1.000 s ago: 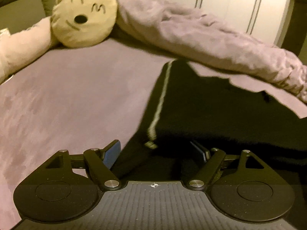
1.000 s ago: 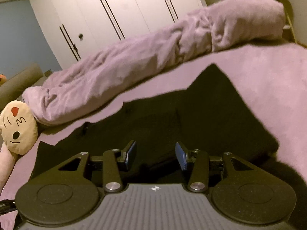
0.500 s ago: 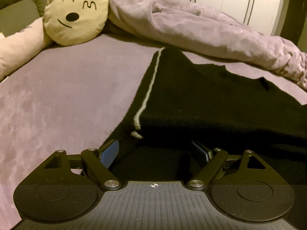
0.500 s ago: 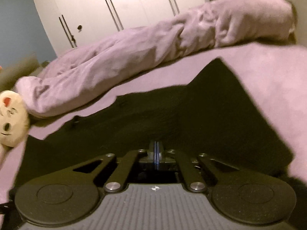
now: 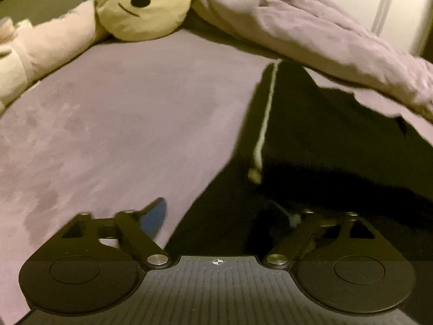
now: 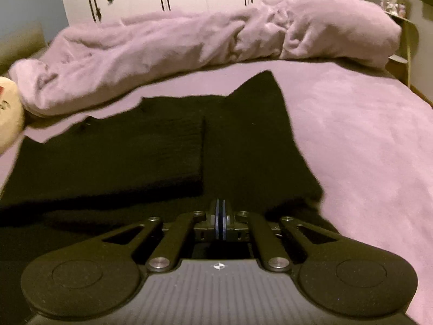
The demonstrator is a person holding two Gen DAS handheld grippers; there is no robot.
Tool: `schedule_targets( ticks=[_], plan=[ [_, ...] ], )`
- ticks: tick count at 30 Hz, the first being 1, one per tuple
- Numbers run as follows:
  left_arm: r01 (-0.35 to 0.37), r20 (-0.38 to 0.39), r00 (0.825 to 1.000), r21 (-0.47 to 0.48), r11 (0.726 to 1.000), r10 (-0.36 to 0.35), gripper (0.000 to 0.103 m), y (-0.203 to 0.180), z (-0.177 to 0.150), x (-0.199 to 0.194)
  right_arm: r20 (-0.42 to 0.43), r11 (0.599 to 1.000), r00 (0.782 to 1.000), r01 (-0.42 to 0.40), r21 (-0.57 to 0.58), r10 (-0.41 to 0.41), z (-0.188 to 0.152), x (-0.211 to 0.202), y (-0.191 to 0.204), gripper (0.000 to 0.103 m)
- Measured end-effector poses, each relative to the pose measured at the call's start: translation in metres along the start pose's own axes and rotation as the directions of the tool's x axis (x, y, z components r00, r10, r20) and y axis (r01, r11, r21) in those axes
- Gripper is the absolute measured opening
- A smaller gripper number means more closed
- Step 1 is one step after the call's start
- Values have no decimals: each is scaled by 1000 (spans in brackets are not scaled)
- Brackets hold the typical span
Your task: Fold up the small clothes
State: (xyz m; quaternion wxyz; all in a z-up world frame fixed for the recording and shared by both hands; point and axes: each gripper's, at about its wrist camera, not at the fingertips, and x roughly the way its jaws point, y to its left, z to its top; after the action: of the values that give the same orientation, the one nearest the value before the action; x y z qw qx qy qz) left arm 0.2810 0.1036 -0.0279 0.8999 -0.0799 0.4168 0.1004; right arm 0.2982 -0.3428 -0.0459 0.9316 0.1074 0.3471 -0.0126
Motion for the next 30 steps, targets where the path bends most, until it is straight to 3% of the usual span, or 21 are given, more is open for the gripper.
schedule_targets(
  ticks=[1,3,5,7,9,12,16,19,22,27,30],
  plan=[
    [-2,3,1000,13,1000,2,95,5,-11,-8,13,1000,1000,-12,3,12,-7,-14,-2,8],
    [6,-14,1000,9,1000,-5,95,17,-35,-19,17,1000,999,-30,8,29,-29,-41,-7,29],
    [30,-48,998,-20,999,-31,95,34,-62,-31,1,1000,1000,-30,6,30,-56,-65,-13,41],
    [45,-23,999,15,999,-44,96,43,-84,-53,-29,1000,1000,-2,8,2,-90,-91,-23,44],
    [65,-61,996,31,997,-63,96,49,-98,-69,-36,999,999,36,28,-35,-121,-120,-35,48],
    [150,-95,983,-76,986,-157,96,72,-120,-84,11,991,997,79,109,-81,-165,-169,-57,65],
    [194,-79,975,-133,972,-205,96,86,-142,-98,33,961,998,50,270,-61,-204,-204,-84,65],
    [214,-81,971,-120,969,-225,96,87,-152,-106,19,950,995,92,298,-102,-207,-213,-94,66],
    [221,-87,968,-155,963,-236,96,94,-160,-110,57,948,996,50,313,-72,-204,-218,-104,66],
    [253,-83,954,-300,920,-289,89,117,-164,-112,41,938,999,-29,345,15,-198,-200,-113,65],
    [257,-79,949,-366,894,-305,85,128,-162,-112,49,935,998,-52,352,37,-196,-193,-111,58]
  ],
)
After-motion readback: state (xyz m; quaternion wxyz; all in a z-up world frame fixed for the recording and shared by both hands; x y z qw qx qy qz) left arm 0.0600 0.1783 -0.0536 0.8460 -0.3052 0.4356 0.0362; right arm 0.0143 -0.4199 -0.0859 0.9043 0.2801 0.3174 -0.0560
